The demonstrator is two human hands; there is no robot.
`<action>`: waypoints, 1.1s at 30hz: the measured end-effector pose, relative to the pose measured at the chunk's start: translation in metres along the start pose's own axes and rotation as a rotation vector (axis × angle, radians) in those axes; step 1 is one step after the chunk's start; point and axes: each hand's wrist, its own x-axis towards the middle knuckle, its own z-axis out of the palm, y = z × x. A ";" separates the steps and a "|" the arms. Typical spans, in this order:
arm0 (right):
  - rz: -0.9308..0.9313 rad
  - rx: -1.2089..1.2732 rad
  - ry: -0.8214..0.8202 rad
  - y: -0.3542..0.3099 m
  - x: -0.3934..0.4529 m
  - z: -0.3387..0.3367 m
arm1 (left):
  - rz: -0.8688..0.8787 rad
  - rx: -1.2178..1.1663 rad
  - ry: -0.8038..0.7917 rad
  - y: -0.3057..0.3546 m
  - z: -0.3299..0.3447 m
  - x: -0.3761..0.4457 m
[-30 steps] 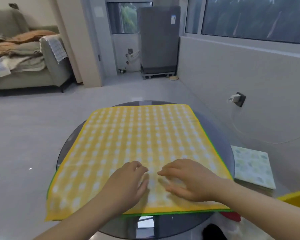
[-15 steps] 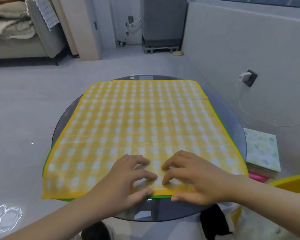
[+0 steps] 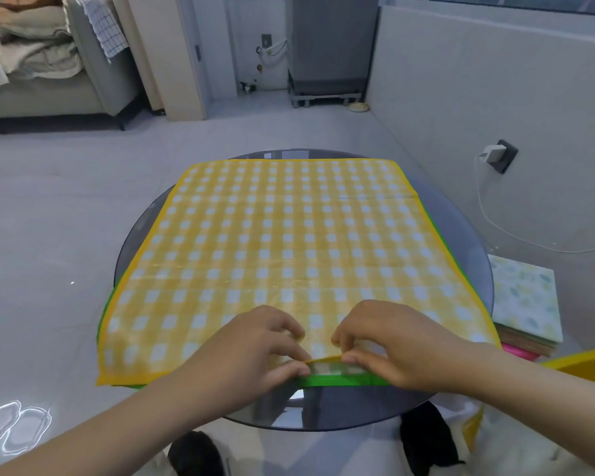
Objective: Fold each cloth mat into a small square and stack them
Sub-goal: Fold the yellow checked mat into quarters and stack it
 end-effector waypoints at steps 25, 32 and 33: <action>0.172 -0.534 0.497 0.013 0.040 -0.090 | 0.040 0.549 0.432 0.006 -0.093 0.063; 0.289 -0.368 0.511 0.068 0.097 -0.061 | 0.047 0.531 0.516 -0.047 -0.071 0.118; 0.312 -0.356 0.491 0.075 0.103 -0.055 | 0.024 0.504 0.507 -0.054 -0.066 0.123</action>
